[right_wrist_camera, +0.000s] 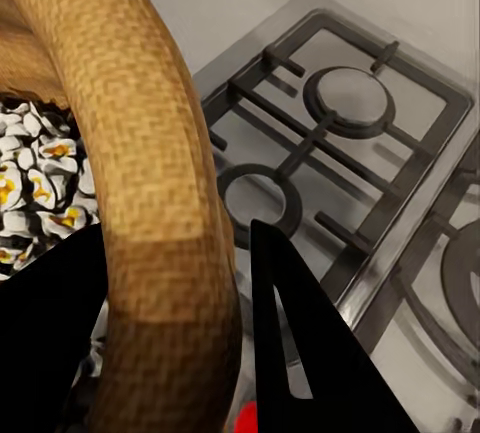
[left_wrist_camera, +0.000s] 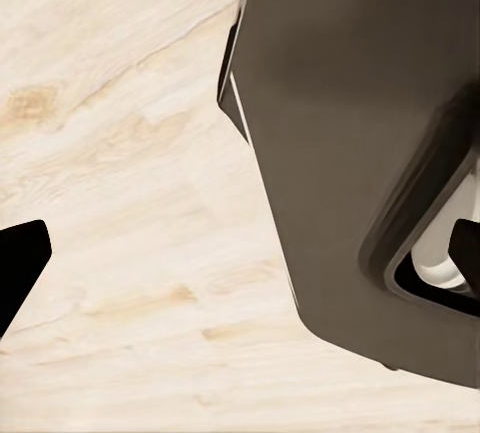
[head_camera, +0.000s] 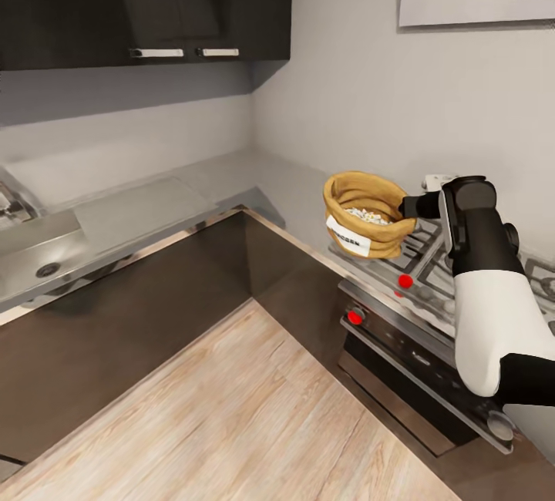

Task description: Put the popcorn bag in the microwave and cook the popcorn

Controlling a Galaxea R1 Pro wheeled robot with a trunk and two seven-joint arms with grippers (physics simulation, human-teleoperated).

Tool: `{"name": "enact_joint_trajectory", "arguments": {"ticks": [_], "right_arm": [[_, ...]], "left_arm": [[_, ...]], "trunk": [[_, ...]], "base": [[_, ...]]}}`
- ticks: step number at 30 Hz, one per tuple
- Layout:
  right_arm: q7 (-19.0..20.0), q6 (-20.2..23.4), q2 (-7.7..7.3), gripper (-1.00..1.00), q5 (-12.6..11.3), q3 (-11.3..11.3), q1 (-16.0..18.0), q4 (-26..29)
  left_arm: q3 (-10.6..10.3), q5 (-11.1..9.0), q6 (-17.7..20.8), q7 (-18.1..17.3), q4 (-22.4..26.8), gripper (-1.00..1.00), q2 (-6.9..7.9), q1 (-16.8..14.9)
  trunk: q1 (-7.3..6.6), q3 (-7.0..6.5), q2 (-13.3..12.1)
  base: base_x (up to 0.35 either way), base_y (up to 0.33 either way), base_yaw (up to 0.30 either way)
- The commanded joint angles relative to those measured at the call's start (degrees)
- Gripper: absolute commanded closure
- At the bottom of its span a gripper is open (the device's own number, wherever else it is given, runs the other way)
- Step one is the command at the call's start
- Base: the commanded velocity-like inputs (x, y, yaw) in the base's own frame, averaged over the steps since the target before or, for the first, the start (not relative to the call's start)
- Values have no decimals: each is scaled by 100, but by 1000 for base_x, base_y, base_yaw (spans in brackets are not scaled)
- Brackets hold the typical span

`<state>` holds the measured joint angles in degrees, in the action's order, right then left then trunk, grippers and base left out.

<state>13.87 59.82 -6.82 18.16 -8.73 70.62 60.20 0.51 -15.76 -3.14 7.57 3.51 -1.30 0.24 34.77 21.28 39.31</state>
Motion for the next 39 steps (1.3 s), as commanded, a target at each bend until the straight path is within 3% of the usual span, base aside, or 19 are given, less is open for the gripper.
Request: {"name": "enact_joint_trajectory", "arguments": {"ticks": [1, 25, 39], "right_arm": [[54, 18, -1, 100, 51, -5, 4, 1], [51, 18, 14, 100, 45, 1, -40, -53], [31, 18, 34, 100, 48, 3, -40, -477]], "left_arm": [[2, -24, -10, 16, 10, -100, -2, 2], [2, -24, -10, 9, 10, -100, -2, 2], [28, -28, -11, 16, 11, -100, -15, 2]], "trunk": [[2, -3, 5], [2, -219, 5], [2, -346, 5]], "base": [[0, 0, 0], [-5, 0, 0], [-331, 0, 0]]}}
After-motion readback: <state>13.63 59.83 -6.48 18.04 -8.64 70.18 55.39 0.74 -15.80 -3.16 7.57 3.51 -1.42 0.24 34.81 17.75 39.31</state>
